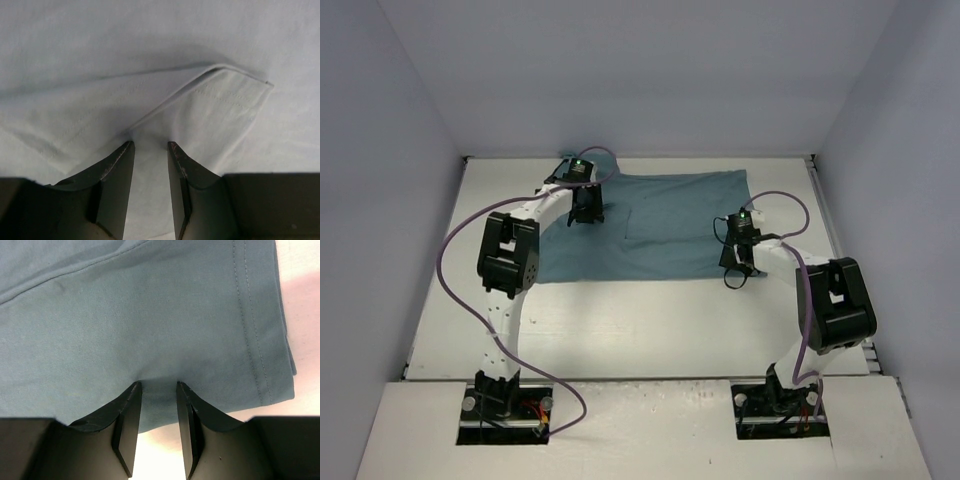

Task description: Fold and stack the t-shirts

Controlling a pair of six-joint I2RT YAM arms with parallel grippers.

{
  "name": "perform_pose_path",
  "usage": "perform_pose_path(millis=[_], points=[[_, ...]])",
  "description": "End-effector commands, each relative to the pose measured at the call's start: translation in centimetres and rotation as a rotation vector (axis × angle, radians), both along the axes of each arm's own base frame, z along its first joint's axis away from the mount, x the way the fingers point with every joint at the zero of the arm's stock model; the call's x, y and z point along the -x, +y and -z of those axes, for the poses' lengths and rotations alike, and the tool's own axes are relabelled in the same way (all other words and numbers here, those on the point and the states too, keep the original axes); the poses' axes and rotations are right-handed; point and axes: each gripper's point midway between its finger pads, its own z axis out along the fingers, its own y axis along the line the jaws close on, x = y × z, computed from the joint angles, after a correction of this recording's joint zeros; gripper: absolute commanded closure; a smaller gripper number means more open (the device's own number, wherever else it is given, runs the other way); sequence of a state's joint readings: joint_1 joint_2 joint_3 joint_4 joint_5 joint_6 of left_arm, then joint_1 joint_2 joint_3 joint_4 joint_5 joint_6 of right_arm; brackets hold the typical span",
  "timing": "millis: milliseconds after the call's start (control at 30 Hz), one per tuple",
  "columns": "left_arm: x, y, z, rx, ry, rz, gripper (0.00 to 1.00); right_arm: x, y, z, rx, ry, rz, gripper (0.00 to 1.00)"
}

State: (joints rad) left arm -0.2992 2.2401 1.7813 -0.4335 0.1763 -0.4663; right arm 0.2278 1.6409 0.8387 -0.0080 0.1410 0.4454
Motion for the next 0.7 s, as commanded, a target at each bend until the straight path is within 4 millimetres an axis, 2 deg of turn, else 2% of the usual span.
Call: perform_pose_path(millis=[0, 267, 467, 533, 667], points=[[-2.6, 0.5, -1.9, -0.012, -0.089, 0.016, 0.70, 0.0, 0.2, 0.2, -0.036, 0.008, 0.015, 0.69], [-5.1, 2.6, -2.3, -0.083, -0.136, 0.008, 0.67, 0.3, 0.0, 0.0, -0.052, 0.007, 0.014, 0.69], [-8.1, 3.8, -4.7, -0.177, -0.233, 0.025, 0.60, 0.7, -0.2, -0.2, -0.058, 0.007, 0.014, 0.69], [-9.0, 4.7, -5.0, -0.190, -0.247, 0.008, 0.58, 0.7, -0.3, -0.4, -0.056, 0.004, 0.010, 0.69], [-10.9, 6.3, -7.3, -0.192, -0.307, -0.036, 0.52, 0.7, -0.4, -1.0, -0.055, -0.004, 0.003, 0.69]])
